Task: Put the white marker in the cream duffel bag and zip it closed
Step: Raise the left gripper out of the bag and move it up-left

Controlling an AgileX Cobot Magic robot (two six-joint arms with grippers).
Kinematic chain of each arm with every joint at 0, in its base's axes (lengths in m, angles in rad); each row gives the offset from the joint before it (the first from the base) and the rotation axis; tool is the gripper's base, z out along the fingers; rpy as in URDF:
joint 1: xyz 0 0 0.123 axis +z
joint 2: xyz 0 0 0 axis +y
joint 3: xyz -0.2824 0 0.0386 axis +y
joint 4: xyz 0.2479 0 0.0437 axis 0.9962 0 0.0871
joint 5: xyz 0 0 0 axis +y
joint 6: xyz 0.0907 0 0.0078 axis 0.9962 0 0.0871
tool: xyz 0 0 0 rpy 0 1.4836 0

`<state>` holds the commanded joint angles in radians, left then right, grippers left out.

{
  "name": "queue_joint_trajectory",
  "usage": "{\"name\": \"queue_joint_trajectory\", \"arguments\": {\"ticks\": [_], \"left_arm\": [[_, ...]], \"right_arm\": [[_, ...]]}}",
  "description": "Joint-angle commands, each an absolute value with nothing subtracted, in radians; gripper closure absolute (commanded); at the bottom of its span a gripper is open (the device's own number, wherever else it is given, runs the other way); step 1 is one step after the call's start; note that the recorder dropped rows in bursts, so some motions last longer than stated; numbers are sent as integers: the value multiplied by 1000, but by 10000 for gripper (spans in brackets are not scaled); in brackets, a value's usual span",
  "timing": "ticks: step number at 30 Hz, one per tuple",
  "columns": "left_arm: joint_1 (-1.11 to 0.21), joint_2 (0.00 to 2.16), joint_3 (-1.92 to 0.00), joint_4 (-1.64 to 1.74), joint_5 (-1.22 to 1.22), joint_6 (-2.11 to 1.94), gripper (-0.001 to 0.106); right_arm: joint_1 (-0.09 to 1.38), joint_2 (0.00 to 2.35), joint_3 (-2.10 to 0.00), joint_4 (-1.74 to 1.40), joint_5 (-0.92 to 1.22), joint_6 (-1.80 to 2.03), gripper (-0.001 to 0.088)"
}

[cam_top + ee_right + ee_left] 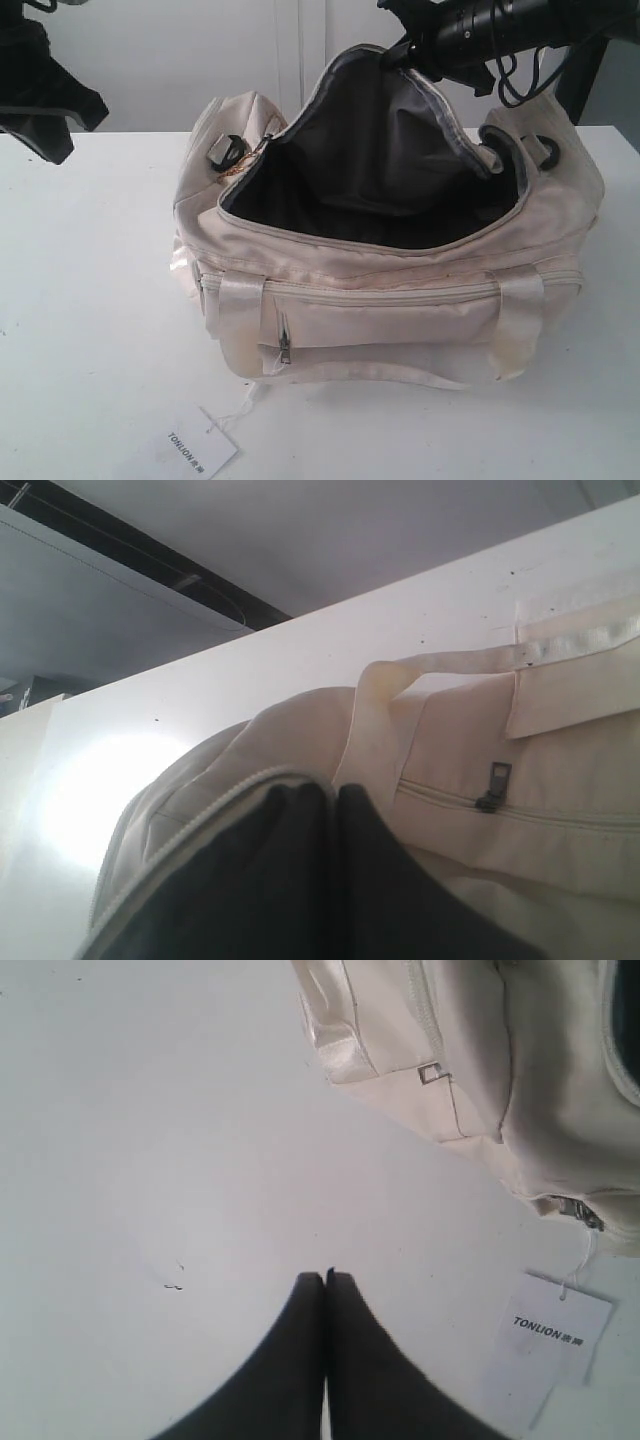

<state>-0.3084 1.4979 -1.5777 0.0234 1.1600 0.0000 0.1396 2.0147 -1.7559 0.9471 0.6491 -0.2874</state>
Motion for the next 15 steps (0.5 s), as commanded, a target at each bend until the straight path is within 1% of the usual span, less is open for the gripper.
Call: {"name": "queue_joint_trajectory", "arguments": {"ticks": [9, 13, 15], "left_arm": [[-302, 1506, -1578, 8, 1127, 0, 1053], [-302, 1510, -1554, 8, 1080, 0, 1053], [-302, 1510, -1514, 0, 1008, -18, 1053]], "right_arm": [[140, 2015, -1756, 947, 654, -292, 868], [140, 2015, -1765, 943, 733, -292, 868], [140, 2015, -1791, 935, 793, -292, 868]]}}
